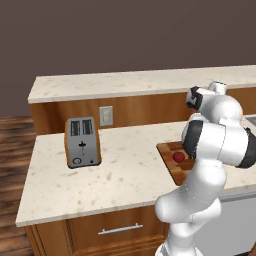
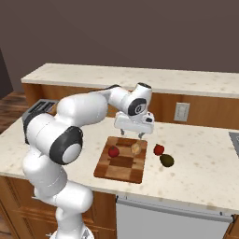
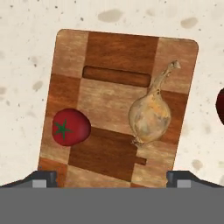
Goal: Place the avocado, onion, tomato, and bell pepper on the cutting board.
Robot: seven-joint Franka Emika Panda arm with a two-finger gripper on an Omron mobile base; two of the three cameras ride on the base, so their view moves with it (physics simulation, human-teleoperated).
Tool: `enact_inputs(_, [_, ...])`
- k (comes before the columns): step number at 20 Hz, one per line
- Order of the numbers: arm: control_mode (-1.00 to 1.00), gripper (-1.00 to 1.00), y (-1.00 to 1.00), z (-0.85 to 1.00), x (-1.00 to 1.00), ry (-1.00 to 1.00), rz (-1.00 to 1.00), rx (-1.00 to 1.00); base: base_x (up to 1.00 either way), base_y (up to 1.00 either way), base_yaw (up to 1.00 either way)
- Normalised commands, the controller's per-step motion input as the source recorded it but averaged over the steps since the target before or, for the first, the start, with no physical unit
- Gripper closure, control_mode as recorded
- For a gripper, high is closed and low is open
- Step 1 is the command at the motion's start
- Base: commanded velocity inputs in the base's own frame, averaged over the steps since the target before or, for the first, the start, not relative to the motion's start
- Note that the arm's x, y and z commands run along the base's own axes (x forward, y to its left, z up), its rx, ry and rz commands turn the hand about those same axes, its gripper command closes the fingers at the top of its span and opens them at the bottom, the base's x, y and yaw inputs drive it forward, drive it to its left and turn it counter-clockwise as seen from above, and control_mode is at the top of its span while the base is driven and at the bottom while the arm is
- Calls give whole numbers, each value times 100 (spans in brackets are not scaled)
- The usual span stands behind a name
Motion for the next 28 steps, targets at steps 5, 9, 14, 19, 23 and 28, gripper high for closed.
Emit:
enact_inputs(5, [-100, -100, -2, 84, -76, -11, 0, 0, 0, 0, 0])
enact_inputs(9, [-100, -100, -12, 71, -85, -13, 0, 0, 0, 0, 0])
enact_inputs(14, [-100, -100, -2, 62, -92, -14, 0, 0, 0, 0, 0])
enact_inputs(19, [-100, -100, 27, 42, -86, -10, 0, -1, 0, 0, 0])
enact_inputs(23, [-100, -100, 45, 30, -73, -3, 0, -4, 0, 0, 0])
enact_inputs(28, [-100, -100, 33, 16, -69, -3, -2, -6, 0, 0, 0])
